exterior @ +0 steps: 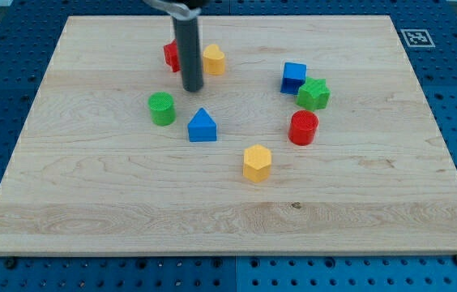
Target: Push the red circle to the left of the green star
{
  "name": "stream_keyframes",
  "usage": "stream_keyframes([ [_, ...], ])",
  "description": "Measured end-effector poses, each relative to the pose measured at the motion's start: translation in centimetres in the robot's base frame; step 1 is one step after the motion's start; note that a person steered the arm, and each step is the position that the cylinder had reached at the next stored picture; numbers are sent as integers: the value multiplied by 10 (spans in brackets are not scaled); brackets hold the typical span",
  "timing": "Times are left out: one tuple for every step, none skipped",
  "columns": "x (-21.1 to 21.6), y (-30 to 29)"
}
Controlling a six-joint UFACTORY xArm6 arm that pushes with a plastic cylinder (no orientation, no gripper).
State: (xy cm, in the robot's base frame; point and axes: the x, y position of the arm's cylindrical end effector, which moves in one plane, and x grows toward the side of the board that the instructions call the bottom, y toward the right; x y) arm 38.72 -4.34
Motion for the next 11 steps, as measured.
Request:
stream_keyframes([
  [34, 57],
  [58, 106],
  [86, 127],
  [110, 139],
  [133, 165],
  [143, 210],
  [138, 219],
  [126, 197],
  [109, 172],
  [91, 162],
  [73, 157],
])
